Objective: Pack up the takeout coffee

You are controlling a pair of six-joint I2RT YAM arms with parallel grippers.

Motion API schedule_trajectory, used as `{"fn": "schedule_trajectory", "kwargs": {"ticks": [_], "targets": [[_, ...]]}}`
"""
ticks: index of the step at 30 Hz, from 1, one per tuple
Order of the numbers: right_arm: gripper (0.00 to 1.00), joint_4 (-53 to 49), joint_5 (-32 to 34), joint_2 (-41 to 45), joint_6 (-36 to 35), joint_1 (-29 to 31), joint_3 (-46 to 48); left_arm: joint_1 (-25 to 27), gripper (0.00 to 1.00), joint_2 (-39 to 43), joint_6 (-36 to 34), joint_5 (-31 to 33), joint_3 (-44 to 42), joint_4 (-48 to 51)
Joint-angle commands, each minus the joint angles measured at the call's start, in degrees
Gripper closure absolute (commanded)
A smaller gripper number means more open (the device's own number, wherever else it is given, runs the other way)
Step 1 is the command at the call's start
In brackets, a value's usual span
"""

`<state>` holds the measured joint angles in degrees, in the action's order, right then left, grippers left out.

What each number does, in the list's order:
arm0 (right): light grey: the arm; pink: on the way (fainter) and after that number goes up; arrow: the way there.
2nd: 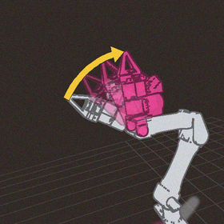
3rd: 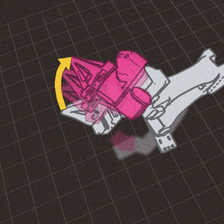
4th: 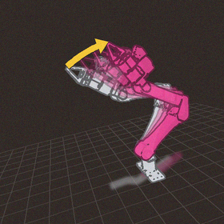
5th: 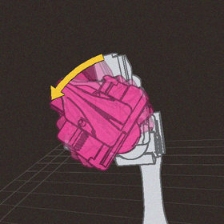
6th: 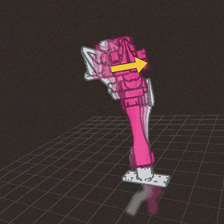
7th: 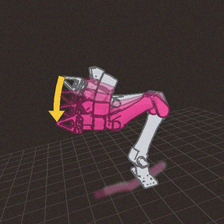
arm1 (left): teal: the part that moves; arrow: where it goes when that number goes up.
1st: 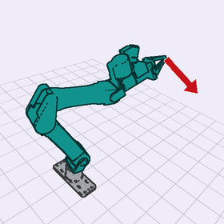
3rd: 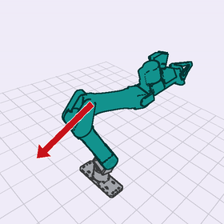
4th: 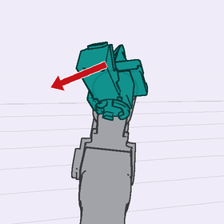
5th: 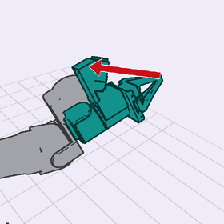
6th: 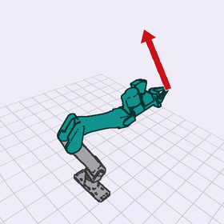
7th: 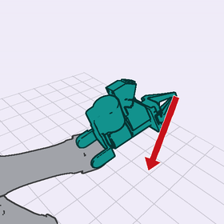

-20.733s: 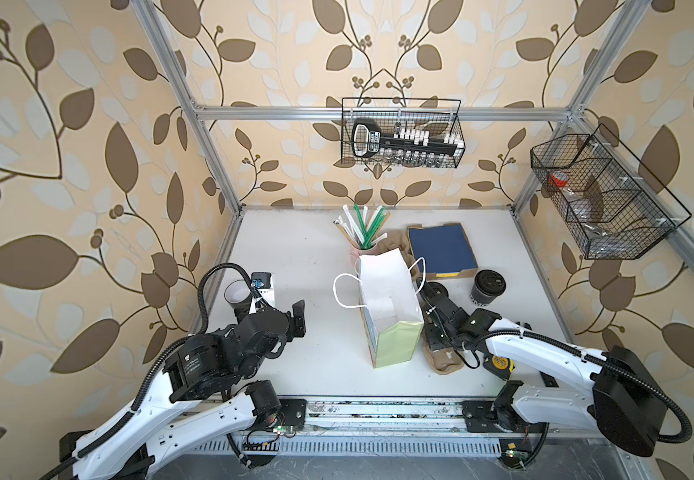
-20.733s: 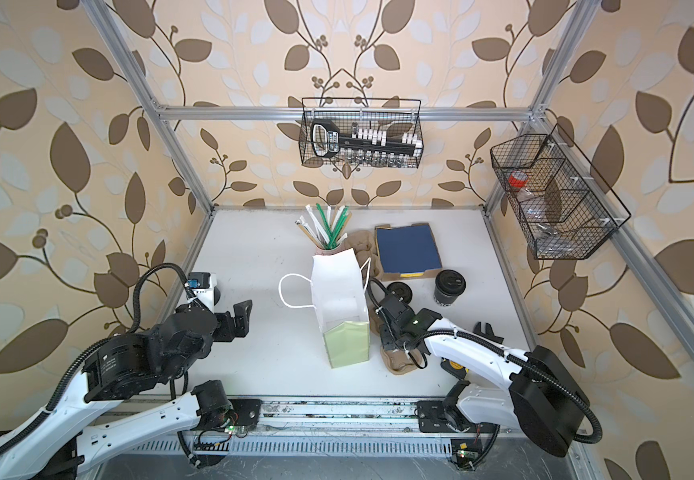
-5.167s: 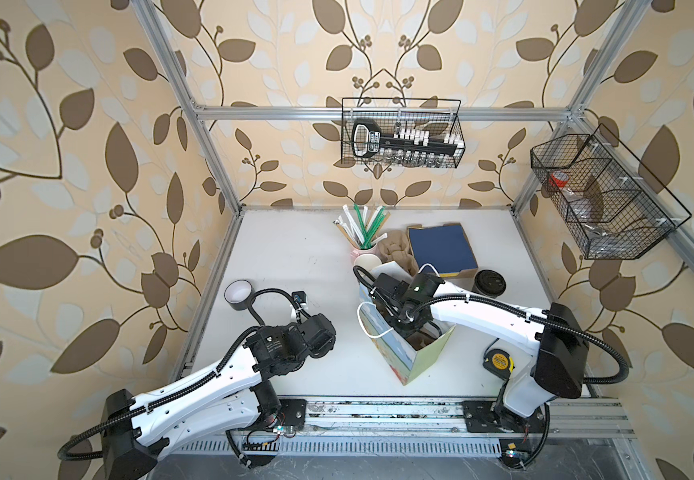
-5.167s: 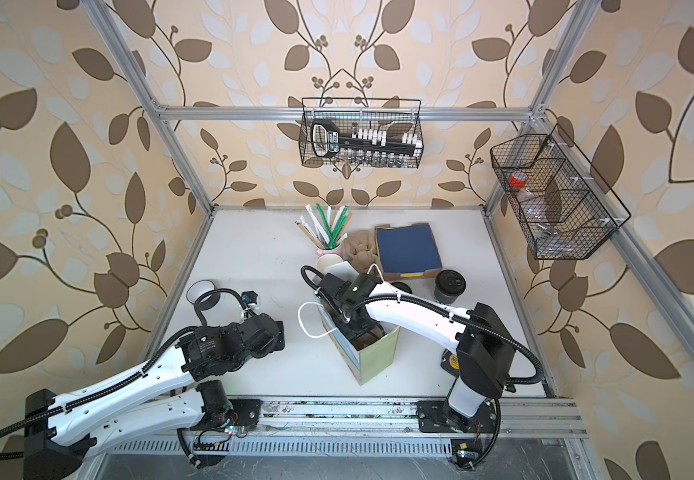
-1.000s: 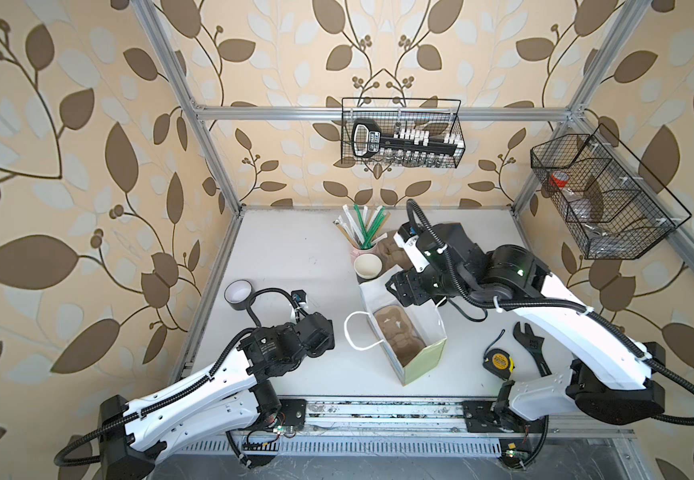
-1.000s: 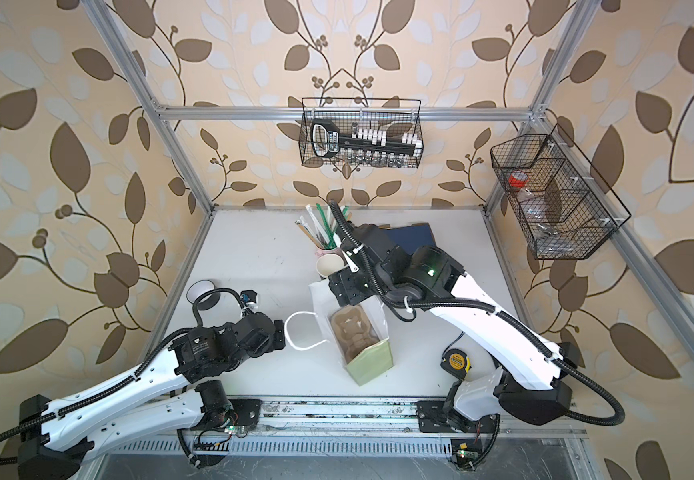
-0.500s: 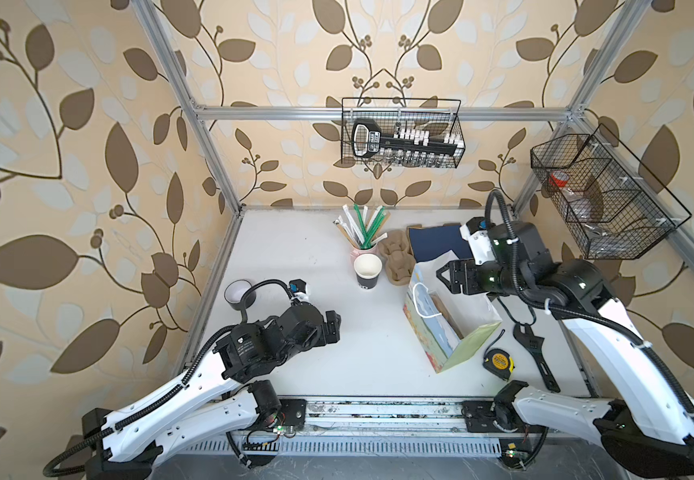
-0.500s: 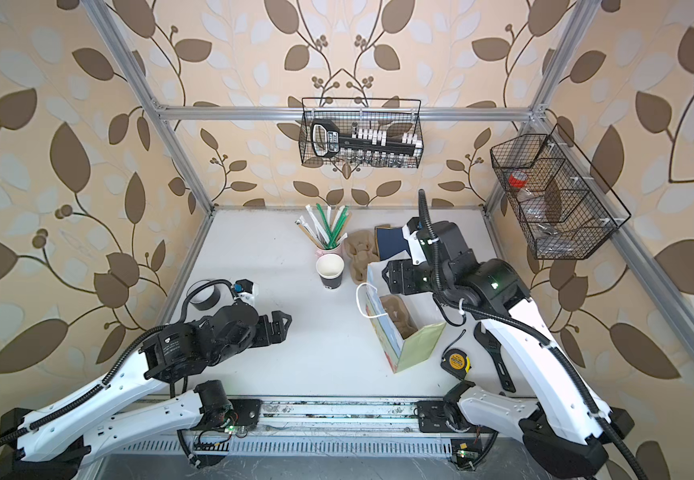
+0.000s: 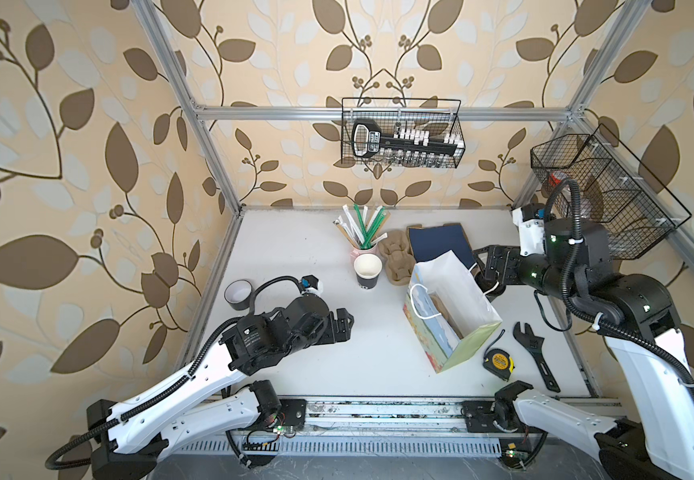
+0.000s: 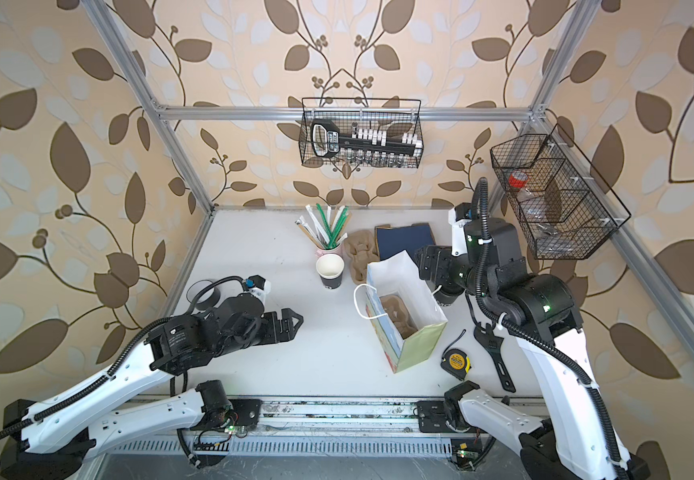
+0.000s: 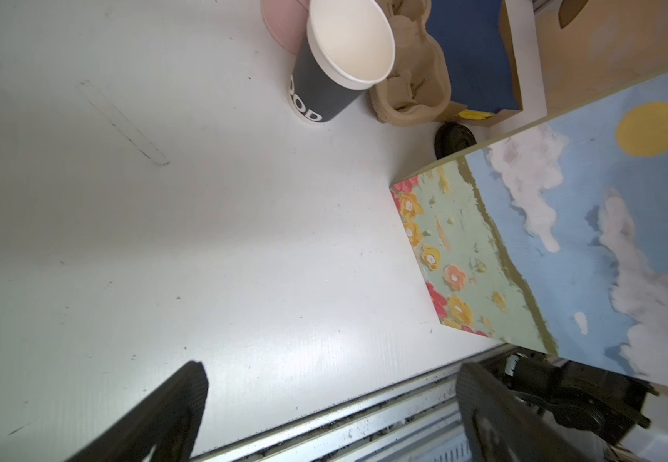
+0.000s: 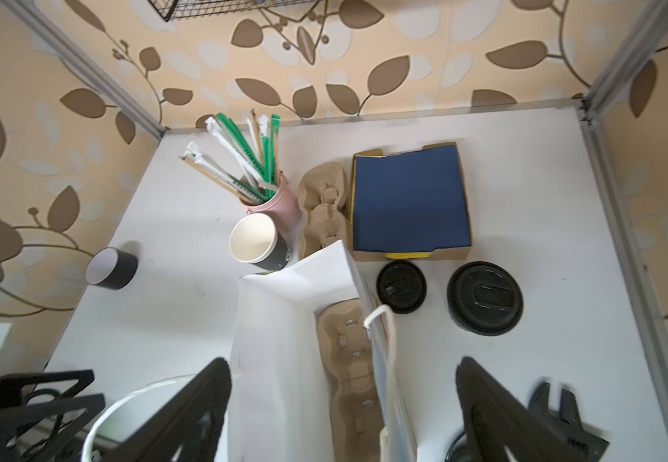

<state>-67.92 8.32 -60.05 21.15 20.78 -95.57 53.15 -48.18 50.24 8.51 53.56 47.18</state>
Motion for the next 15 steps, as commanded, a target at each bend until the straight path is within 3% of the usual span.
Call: {"fn": "schedule_trajectory", "kwargs": {"ticks": [1,4,9,15], "targets": [[0.08,-2.5,8.3,0.1,-1.0,-2.9,0.2,-0.6,0.01,-1.5,1.5,-5.9,4.1,-4.6],[0.08,-0.6,9.6,0.8,-0.6,-6.8,3.5,-0.6,0.01,-2.8,2.3,-8.5,5.9,-6.8],[0.07,2.7,1.5,-0.4,1.9,-14.2,9.1,-0.6,0.01,-4.8,3.4,-10.9,8.8,-9.7],[0.07,6.1,1.9,-1.9,3.8,-18.2,14.5,-0.5,0.01,-7.1,6.6,-13.5,9.9,-13.1]]}}
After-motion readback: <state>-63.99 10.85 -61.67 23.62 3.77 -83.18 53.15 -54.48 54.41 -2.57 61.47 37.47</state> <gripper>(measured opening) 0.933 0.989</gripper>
